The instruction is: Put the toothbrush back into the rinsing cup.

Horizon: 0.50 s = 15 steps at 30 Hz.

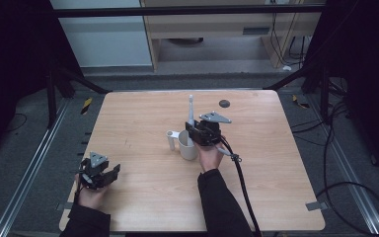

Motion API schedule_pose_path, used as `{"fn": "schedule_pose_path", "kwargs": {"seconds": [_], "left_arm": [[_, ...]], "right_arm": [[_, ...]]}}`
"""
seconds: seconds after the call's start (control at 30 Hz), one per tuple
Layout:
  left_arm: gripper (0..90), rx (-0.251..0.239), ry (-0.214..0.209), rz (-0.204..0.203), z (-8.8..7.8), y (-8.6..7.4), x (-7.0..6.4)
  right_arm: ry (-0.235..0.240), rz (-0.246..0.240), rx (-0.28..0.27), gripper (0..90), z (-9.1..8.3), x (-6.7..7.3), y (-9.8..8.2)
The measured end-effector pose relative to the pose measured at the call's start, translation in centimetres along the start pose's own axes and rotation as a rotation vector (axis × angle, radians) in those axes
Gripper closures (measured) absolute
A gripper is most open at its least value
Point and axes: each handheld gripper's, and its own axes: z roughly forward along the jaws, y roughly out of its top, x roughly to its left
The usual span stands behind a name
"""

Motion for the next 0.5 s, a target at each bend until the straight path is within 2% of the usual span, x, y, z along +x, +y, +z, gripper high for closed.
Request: {"fn": "schedule_pose_path", "kwargs": {"seconds": [0.37,0.5], "left_arm": [[51.0,0.002,0.000,0.001,0.02,0.00,-0.01],[50.9,0.002,-0.001,0.001,0.02,0.00,-0.01]], "right_arm": [[-0.014,-0.012,0.048,66.7,0.22,-0.46,-0.67],[-0.010,-0.015,0.043,66.6,0.18,-0.50,-0.72]]}}
